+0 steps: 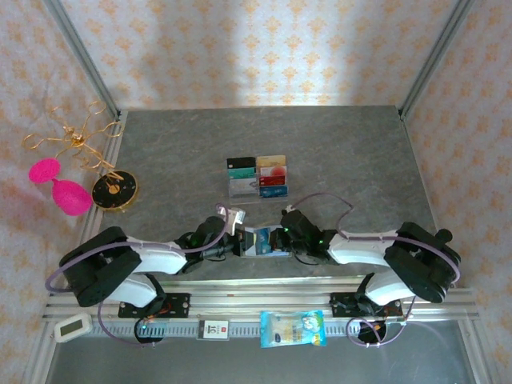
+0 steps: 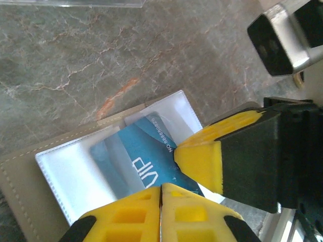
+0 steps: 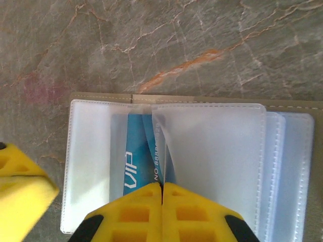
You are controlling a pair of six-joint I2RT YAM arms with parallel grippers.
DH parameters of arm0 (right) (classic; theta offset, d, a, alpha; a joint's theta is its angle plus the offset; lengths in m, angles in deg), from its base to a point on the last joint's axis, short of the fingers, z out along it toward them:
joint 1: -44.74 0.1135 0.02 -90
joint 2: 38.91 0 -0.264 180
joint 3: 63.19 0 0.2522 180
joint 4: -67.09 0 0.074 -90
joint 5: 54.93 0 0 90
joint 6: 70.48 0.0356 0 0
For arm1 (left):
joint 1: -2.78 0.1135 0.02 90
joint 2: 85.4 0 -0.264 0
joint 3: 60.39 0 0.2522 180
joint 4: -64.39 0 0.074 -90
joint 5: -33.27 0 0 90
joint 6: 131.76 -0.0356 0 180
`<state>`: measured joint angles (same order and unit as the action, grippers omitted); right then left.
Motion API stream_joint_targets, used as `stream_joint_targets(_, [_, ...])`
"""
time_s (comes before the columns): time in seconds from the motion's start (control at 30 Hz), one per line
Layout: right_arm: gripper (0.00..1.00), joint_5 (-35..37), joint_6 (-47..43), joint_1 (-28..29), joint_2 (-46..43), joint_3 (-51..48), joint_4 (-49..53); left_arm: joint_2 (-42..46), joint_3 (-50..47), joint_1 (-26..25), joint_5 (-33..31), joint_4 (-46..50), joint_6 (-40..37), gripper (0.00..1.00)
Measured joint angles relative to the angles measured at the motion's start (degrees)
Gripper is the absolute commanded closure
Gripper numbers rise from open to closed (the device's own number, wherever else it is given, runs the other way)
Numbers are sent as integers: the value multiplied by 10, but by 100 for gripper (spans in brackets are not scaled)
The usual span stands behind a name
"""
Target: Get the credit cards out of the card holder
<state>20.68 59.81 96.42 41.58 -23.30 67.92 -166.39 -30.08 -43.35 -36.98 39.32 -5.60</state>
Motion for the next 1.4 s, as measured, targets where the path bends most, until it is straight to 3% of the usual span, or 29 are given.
stream_joint_targets(0.03, [98, -2, 0, 0, 3, 0, -3, -9, 3, 0, 0, 0, 0, 92])
stream_joint_targets(0.17, [75, -7, -1, 0, 19, 4, -10, -31, 10, 0, -1, 5, -3, 100])
stream_joint_targets(0.23, [70, -10, 0, 0, 23, 12, -15, -36, 12, 0, -1, 10, -3, 100])
stream_joint_targets(0.53, [71, -22, 2, 3, 66, 48, -26, -30, 12, 0, -1, 24, -2, 93])
stream_joint_targets(0.7, [67, -17, 2, 10, 79, 64, -22, -19, 11, 1, -7, 35, -7, 100])
stream_joint_targets(0.8, [60, -7, 9, 12, 79, 67, -17, -23, 10, 5, -7, 33, -6, 100])
stream_joint_targets(0.97, [57, 9, 31, 9, 77, 69, -17, -51, -2, 20, 5, -1, -4, 100])
stream_joint_targets(1.27, [59, 49, 64, 0, 64, 62, -9, -65, -27, 21, 16, -63, -4, 100])
stream_joint_targets(1.4, [61, 30, 40, -5, 65, 63, -10, -66, -35, 21, 26, -76, -4, 100])
